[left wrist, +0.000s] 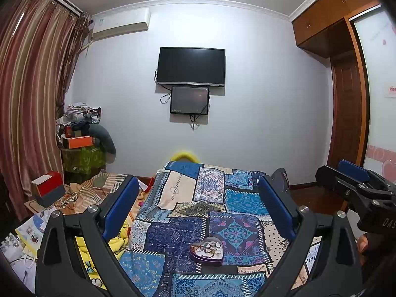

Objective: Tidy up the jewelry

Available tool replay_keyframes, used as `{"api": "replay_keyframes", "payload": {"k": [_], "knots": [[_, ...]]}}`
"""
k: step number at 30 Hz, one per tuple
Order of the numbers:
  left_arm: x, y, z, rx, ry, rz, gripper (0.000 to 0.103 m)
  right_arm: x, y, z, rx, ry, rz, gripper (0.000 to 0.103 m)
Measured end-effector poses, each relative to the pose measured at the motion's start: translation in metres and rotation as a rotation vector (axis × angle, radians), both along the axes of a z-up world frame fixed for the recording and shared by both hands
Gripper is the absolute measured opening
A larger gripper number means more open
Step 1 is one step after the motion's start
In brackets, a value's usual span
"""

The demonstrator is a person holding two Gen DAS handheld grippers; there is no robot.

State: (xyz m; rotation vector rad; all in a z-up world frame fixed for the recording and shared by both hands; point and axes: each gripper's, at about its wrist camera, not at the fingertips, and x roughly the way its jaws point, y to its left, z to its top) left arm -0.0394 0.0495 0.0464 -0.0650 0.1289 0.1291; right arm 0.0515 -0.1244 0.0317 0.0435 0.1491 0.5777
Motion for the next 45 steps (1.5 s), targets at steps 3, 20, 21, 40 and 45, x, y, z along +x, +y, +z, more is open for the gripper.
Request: {"api": "replay_keyframes", "payload": {"k": [3, 20, 21, 40, 45], "knots": [[-0.001, -0.001, 0.000, 0.002, 0.001, 0.001, 0.097, -0.001, -0.003, -0.002, 0.002, 0.003, 0.000, 0.102], [0.007, -0.002, -0.006, -0.002, 0.020, -0.001, 0.098, -0.002, -0.005, -0.004, -0.007, 0.031, 0.001, 0.102], [0.007, -0.002, -0.007, -0.003, 0.021, -0.003, 0.098, -0.002, -0.004, -0.005, -0.006, 0.032, 0.001, 0.102], [0.014, 0.000, -0.007, -0.013, 0.033, -0.027, 0.098, 0.002, -0.007, -0.002, -0.012, 0.044, -0.008, 0.102], [0.014, 0.001, -0.008, -0.011, 0.034, -0.038, 0.098, 0.004, -0.008, -0.003, -0.010, 0.049, -0.010, 0.102]]}}
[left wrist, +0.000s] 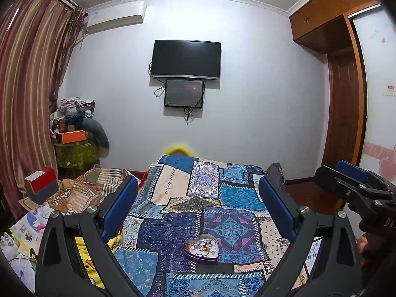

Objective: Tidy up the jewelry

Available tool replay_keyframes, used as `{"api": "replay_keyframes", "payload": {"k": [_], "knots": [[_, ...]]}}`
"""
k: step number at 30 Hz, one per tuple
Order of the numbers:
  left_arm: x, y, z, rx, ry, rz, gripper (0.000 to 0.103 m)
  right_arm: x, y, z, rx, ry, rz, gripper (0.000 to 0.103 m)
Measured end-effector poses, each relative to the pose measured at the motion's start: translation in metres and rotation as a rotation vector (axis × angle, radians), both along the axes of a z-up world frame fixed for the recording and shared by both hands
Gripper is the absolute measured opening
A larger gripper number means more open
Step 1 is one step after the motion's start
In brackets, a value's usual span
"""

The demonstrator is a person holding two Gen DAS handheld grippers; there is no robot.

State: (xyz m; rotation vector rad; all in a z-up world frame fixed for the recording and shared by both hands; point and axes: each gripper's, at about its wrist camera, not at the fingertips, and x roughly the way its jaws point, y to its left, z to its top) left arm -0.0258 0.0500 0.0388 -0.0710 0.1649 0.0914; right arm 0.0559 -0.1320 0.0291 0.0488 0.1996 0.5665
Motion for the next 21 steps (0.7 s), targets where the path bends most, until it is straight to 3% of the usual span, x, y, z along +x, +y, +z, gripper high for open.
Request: {"api": "replay_keyframes", "payload": {"k": [21], "knots": [[0.0038, 0.0012, -0.0009, -0.004, 0.012, -0.007, 0.099, 0.0031, 0.0024, -0.0036, -0.012, 0.009, 0.004, 0.102]]}}
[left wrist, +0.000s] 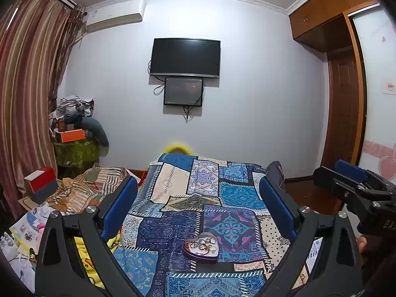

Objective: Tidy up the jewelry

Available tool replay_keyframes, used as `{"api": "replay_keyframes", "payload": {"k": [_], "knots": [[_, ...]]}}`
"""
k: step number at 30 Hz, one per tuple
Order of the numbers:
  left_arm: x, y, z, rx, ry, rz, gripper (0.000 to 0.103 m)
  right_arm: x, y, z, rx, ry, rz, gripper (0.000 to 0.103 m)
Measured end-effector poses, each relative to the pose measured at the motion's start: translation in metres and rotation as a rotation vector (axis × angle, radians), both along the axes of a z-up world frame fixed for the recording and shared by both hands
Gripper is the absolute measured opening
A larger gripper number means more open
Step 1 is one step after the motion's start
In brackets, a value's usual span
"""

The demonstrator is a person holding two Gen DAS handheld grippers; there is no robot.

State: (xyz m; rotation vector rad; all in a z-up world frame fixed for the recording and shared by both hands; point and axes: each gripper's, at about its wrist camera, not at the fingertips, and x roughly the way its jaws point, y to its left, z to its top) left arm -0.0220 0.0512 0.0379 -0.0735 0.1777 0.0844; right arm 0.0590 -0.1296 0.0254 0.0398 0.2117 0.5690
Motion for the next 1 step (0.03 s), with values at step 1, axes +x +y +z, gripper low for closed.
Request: {"api": "replay_keyframes", "payload": {"k": [1], "knots": [[0.0003, 0.0000, -0.0001, -0.001, 0.001, -0.002, 0.099, 0.0001, 0.0004, -0.0002, -0.001, 0.000, 0.000, 0.102]]}}
